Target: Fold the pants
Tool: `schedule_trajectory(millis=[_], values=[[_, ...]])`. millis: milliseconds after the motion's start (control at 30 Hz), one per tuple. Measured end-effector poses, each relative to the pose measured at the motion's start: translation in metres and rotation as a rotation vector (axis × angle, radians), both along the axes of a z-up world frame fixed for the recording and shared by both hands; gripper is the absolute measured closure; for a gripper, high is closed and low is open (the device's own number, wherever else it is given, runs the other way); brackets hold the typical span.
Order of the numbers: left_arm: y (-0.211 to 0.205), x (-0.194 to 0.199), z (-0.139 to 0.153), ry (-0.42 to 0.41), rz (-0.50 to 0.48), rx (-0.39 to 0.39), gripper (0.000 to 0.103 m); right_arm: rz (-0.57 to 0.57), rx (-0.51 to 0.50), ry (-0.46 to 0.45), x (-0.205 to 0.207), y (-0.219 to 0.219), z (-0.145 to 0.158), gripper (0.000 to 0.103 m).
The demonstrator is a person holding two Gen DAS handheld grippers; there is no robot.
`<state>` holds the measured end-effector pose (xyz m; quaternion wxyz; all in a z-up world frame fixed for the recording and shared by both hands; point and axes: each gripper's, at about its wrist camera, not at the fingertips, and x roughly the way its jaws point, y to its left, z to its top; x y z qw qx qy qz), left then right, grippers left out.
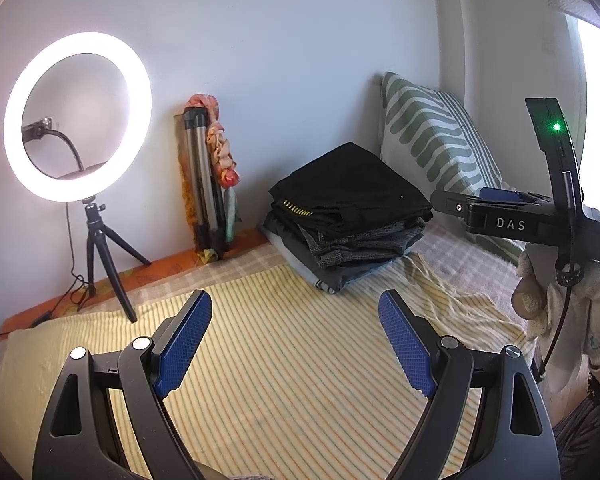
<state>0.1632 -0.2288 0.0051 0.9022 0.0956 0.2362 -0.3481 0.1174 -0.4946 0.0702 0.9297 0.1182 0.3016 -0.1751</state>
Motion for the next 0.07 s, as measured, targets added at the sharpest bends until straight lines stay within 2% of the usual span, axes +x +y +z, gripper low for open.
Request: schedule_trajectory(millis=[67], values=[[-0.0013,-0.0002,-0.0009,0.011,-0.008,0.003,0.017,0.002,-0.002,0.002,0.0005,0.0009,-0.0009,0.002]])
